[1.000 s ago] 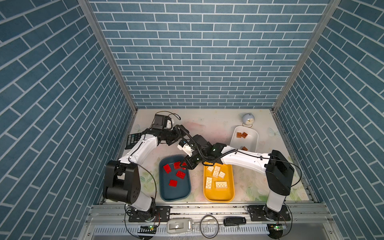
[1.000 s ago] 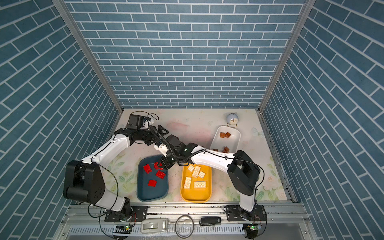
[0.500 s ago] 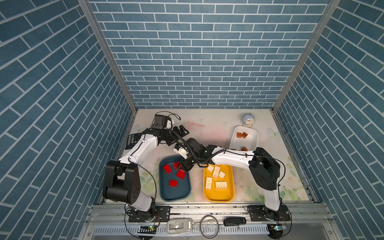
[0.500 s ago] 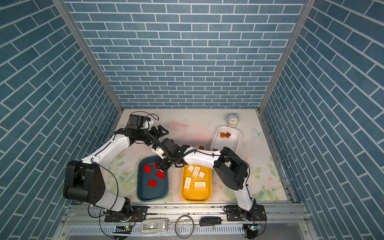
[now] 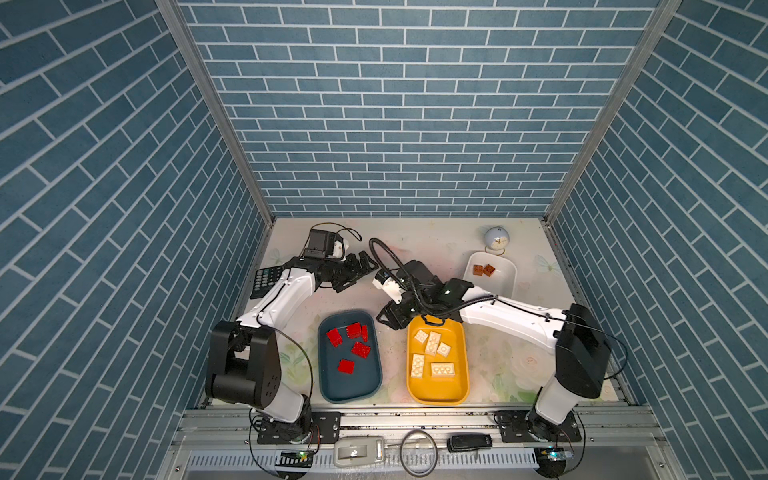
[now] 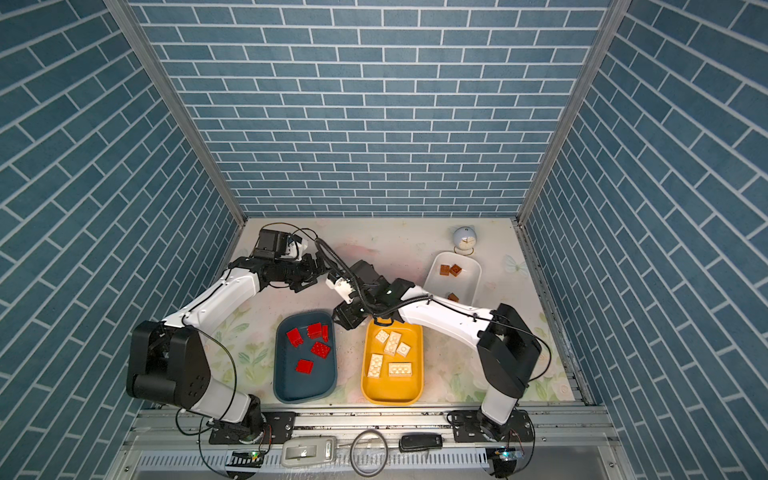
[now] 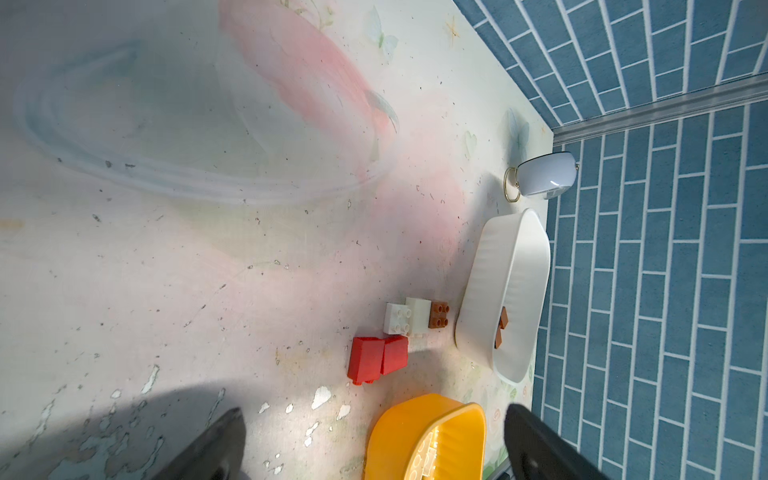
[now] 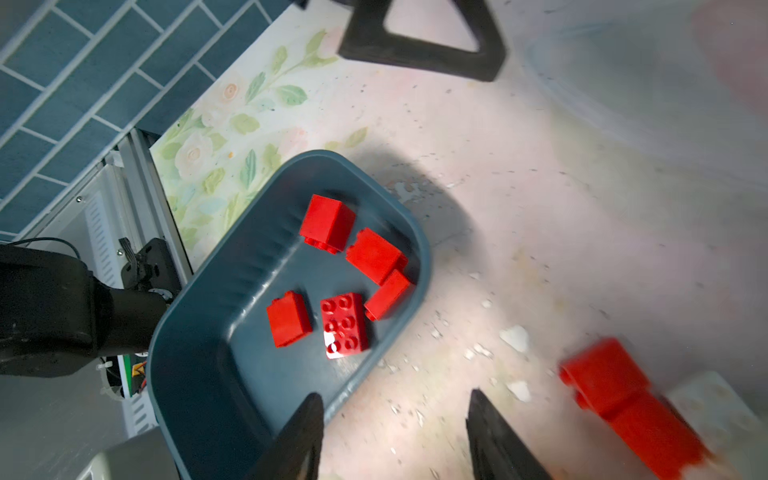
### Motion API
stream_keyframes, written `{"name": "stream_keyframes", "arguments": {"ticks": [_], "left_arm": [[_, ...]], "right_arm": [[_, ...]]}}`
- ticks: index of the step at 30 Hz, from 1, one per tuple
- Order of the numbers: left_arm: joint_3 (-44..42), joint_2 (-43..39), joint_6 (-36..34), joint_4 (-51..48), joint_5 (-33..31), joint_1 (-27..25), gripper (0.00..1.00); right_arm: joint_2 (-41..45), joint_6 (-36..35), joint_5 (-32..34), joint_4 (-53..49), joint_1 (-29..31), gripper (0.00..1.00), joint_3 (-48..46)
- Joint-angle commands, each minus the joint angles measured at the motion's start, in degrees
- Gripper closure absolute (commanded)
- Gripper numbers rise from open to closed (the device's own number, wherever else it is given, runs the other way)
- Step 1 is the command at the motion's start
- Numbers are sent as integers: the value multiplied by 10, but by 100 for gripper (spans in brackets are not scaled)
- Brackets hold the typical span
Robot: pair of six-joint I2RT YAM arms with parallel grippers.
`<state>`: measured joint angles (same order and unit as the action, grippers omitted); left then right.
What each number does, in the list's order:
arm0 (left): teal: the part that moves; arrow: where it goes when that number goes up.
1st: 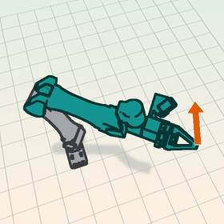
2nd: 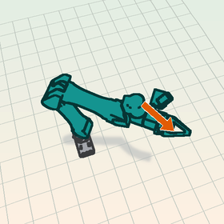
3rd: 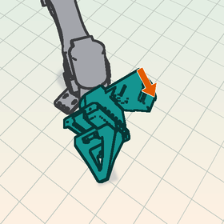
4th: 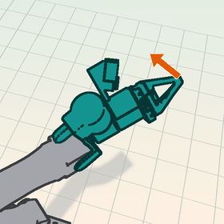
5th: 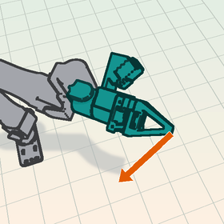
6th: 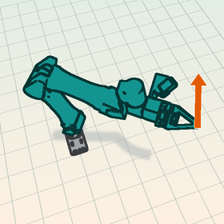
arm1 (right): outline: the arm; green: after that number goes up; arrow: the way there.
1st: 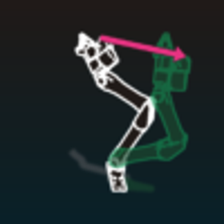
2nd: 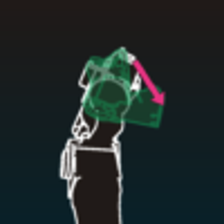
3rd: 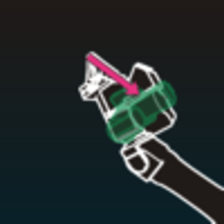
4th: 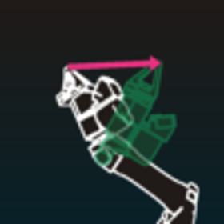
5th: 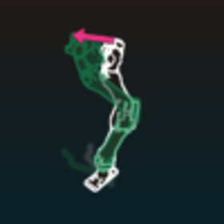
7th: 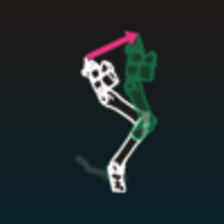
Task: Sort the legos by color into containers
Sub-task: 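Carry the red brick over the teal tray and open the right gripper, then move the right gripper back to the pile and grasp another red brick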
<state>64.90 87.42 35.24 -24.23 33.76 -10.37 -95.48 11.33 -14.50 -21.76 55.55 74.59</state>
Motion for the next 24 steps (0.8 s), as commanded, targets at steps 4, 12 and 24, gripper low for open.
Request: {"name": "stream_keyframes", "arguments": {"ticks": [4, 12, 24], "left_arm": [[-3, -24, -13, -21, 5, 4, 2], [-6, -34, -19, -33, 2, 4, 2], [-4, -36, -25, -44, -1, 4, 1]], "right_arm": [[41, -86, -9, -111, -75, 43, -24], [-60, -224, -34, -185, -108, 40, 61], [-214, -318, -1, -205, -115, 34, 174]]}}
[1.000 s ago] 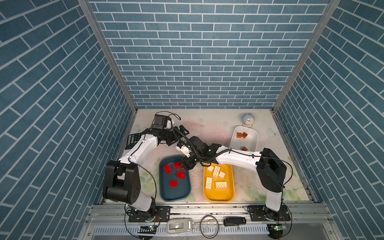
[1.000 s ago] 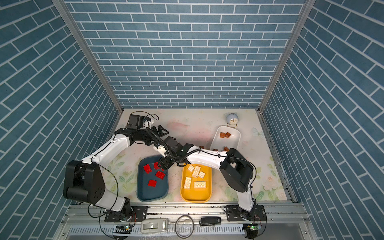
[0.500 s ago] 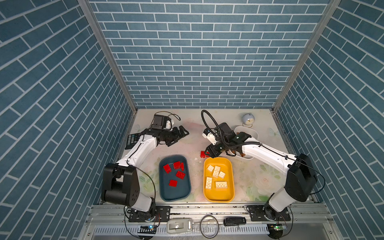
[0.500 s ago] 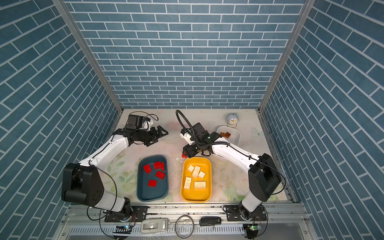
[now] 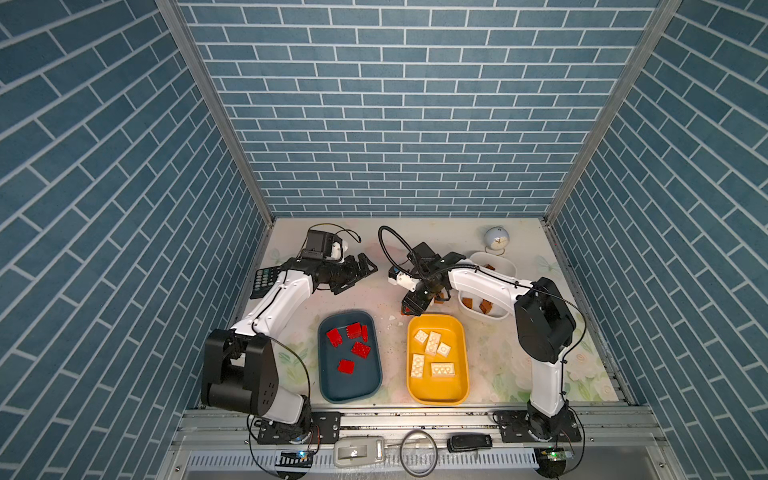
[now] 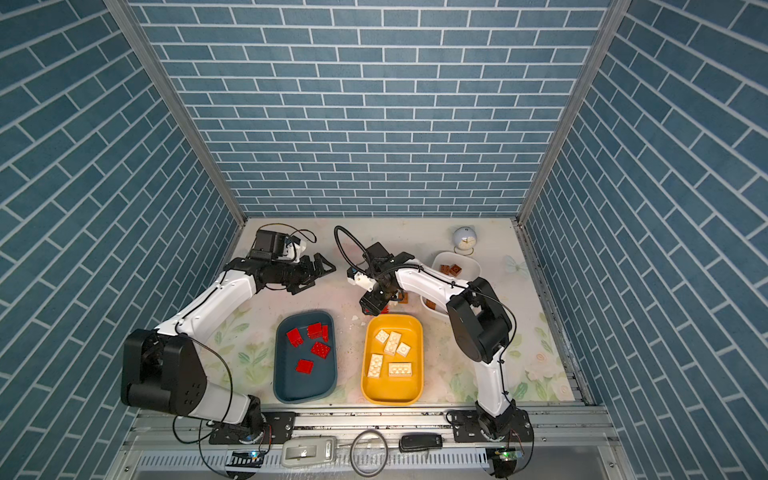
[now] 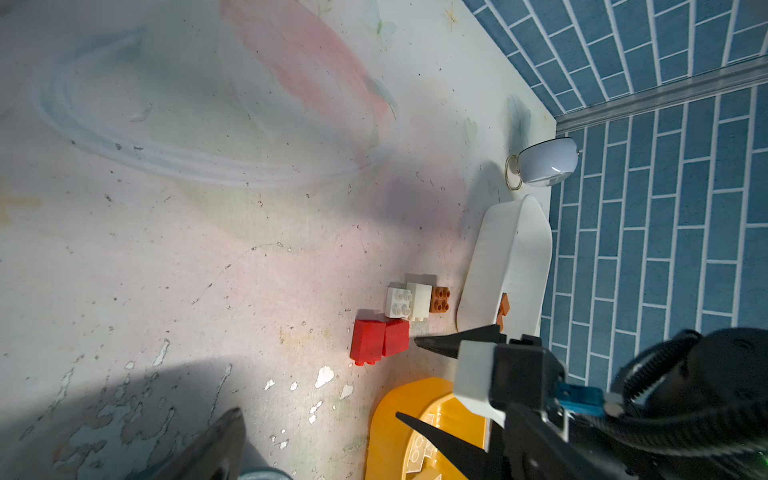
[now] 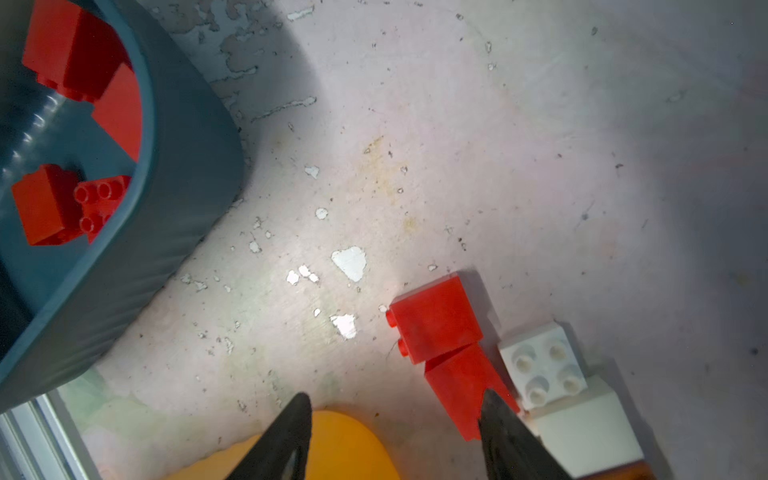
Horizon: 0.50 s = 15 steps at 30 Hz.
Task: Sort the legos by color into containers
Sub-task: 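Move the right gripper back to the pile and grasp another red brick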
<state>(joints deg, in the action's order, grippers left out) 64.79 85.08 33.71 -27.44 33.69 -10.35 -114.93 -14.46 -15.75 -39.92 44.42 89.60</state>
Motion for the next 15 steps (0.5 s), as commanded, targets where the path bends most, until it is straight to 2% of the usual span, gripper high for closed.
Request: {"name": "stream_keyframes", "arguments": {"ticks": [1, 7, 15], "left_arm": [[-2, -12, -11, -12, -1, 4, 2], [1, -8, -14, -15, 1, 5, 2], [5, -1, -17, -17, 1, 5, 2]], "right_arm": [[-29, -68, 12, -27, -4, 33, 31], [-79, -101, 26, -45, -4, 32, 64], [-104, -117, 42, -43, -4, 33, 78]]}}
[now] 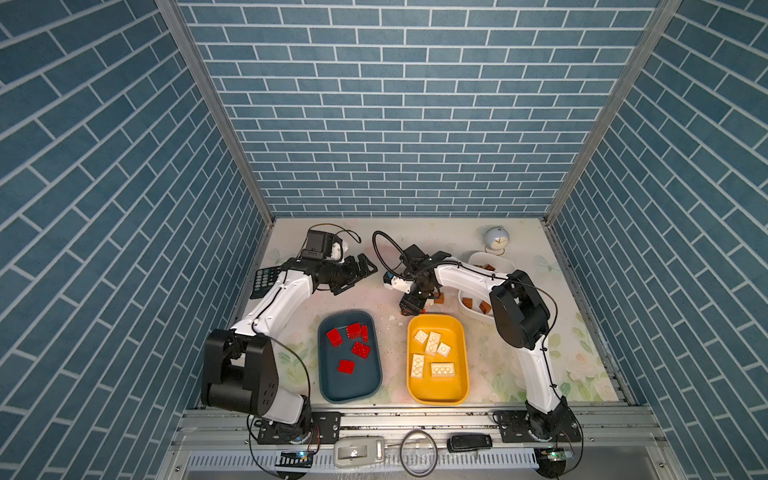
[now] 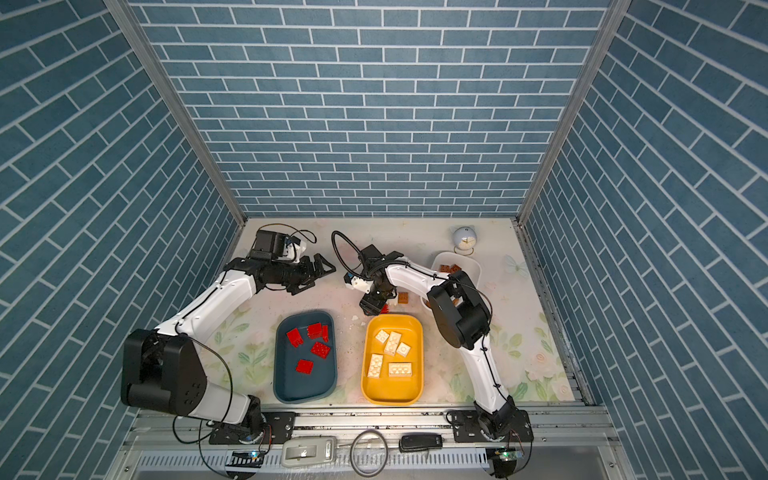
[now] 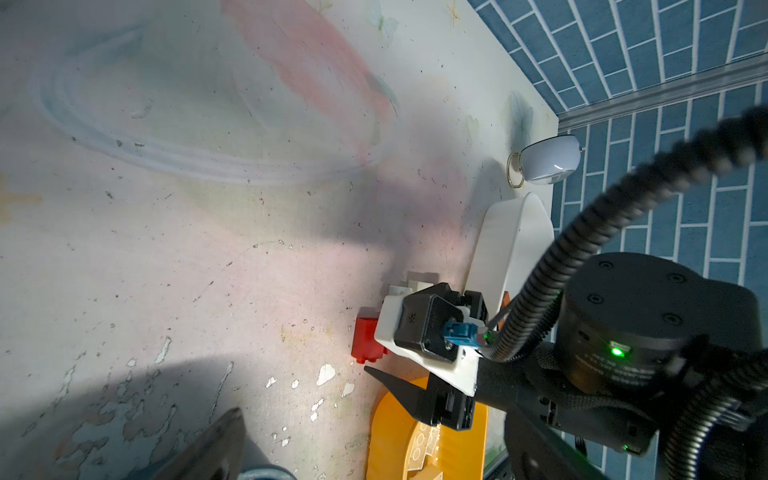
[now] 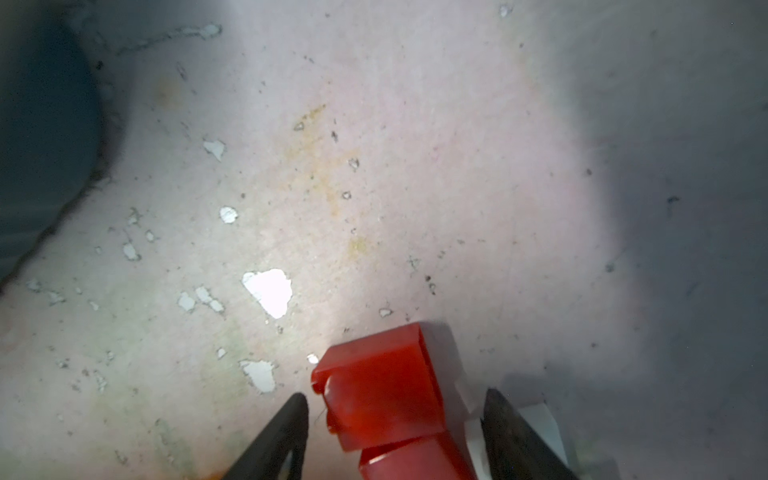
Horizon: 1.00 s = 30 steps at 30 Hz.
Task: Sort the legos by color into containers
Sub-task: 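Move the right gripper back to the pile and grasp another red brick, then carry the red brick into the teal tray and release it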
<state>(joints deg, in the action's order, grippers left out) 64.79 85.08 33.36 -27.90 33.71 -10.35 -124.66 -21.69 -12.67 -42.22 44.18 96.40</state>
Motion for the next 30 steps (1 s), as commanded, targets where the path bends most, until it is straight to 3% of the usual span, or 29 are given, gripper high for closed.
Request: {"name": "stream_keyframes", "arguments": {"ticks": [1, 18, 25, 30], "left_arm": [[5, 0, -14, -13, 0, 5, 2], [16, 13, -17, -20, 1, 5, 2], [19, 17, -20, -22, 1, 5, 1], [29, 20, -23, -30, 0, 5, 2]], "right_arm": [[-6, -47, 18, -16, -2, 34, 9], [-44, -63, 43, 4, 9, 39, 20], [-36, -62, 46, 4, 8, 64, 19], [0, -60, 51, 3, 8, 66, 18]]}}
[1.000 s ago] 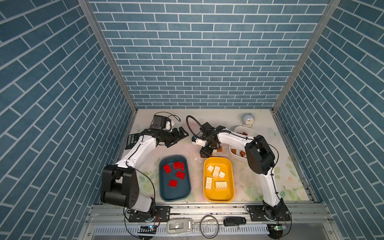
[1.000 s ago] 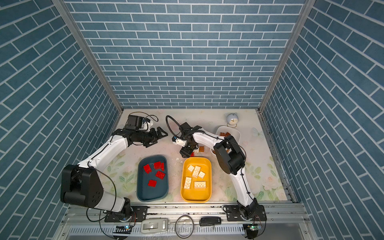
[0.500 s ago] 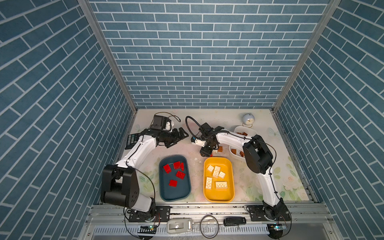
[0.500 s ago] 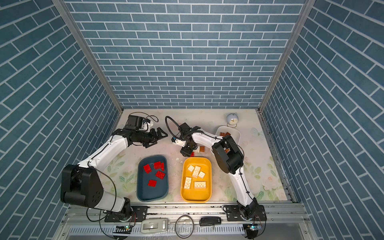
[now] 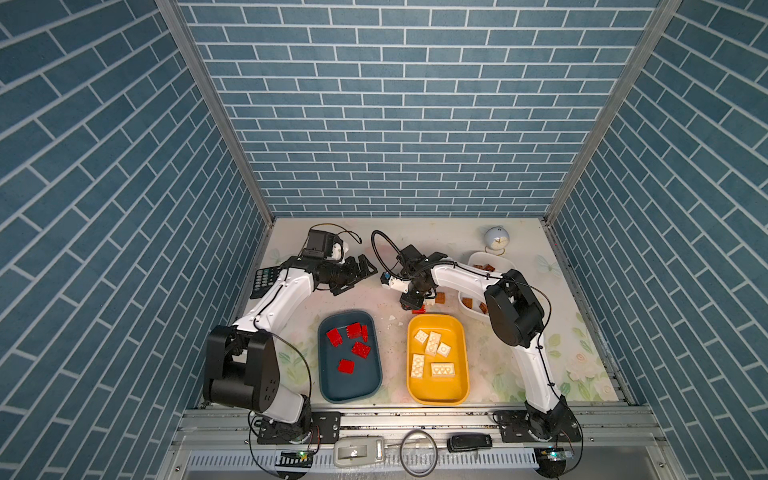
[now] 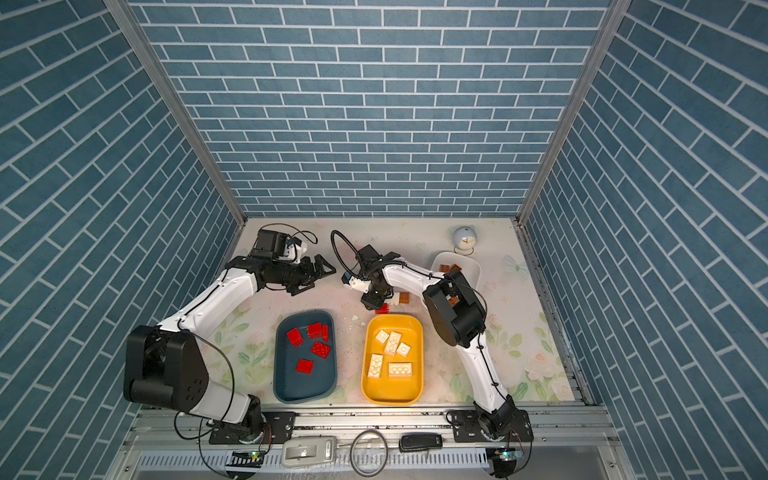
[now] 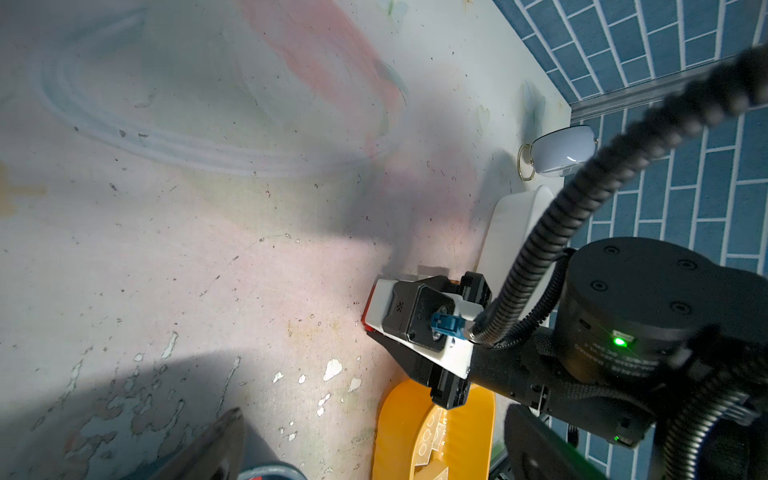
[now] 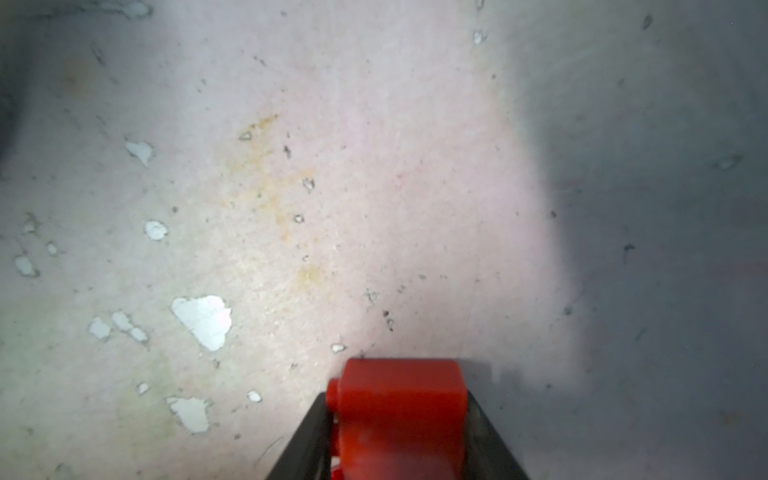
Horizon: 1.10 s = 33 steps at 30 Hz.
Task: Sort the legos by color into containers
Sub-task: 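Carry the red brick into the teal tray and release it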
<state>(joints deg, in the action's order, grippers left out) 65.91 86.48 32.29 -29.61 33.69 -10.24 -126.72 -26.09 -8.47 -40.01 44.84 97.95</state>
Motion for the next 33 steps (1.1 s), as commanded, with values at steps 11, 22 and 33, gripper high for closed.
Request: {"name": "stream_keyframes", "arguments": {"ticks": [11, 22, 33], "left_arm": [[36, 17, -33, -35, -8, 5, 2], [38, 27, -31, -34, -4, 10, 2], [35, 31, -18, -16, 5, 10, 2]], "right_arm": [[195, 43, -86, 32, 26, 66, -95], [257, 126, -171, 210, 164, 66, -191], [146, 132, -163, 334, 213, 62, -158]]}}
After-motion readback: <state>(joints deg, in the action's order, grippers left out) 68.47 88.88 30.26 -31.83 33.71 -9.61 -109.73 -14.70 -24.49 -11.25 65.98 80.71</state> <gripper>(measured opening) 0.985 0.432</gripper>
